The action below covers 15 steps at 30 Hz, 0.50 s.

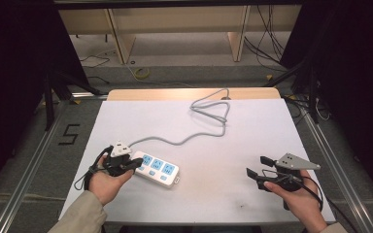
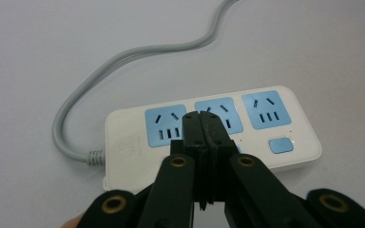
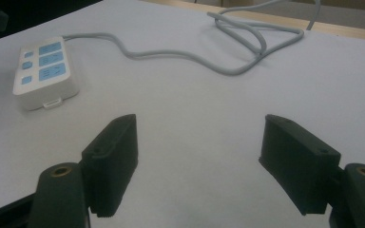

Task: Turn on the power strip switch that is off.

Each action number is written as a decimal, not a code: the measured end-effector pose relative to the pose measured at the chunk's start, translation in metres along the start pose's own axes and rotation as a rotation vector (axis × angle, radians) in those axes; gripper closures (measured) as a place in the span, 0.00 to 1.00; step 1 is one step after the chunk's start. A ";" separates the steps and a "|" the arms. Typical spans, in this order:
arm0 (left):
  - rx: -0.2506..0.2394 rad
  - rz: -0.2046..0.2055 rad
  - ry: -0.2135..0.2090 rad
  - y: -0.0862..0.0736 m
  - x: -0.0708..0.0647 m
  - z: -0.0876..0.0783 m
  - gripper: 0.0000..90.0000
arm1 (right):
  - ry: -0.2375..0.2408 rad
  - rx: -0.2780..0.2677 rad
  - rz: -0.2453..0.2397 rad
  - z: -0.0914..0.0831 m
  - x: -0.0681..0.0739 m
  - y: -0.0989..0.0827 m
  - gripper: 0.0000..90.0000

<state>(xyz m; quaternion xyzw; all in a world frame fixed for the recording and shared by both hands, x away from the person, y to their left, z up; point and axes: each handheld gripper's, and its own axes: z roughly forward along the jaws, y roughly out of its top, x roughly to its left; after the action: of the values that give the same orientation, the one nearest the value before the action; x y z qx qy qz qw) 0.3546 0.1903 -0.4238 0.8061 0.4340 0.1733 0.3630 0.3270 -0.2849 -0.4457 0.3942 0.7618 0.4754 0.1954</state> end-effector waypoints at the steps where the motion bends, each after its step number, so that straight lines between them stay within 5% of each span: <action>1: 0.005 0.005 -0.001 0.001 0.000 0.000 1.00 | 0.000 0.000 -0.001 0.000 0.000 0.000 0.32; 15: 0.037 0.023 -0.021 0.011 -0.004 0.009 1.00 | 0.002 0.003 0.001 0.001 0.000 0.000 0.32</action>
<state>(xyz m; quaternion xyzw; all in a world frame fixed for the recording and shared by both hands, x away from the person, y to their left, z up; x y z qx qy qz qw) 0.3644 0.1790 -0.4218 0.8194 0.4238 0.1612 0.3505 0.3274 -0.2841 -0.4461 0.3946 0.7625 0.4746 0.1939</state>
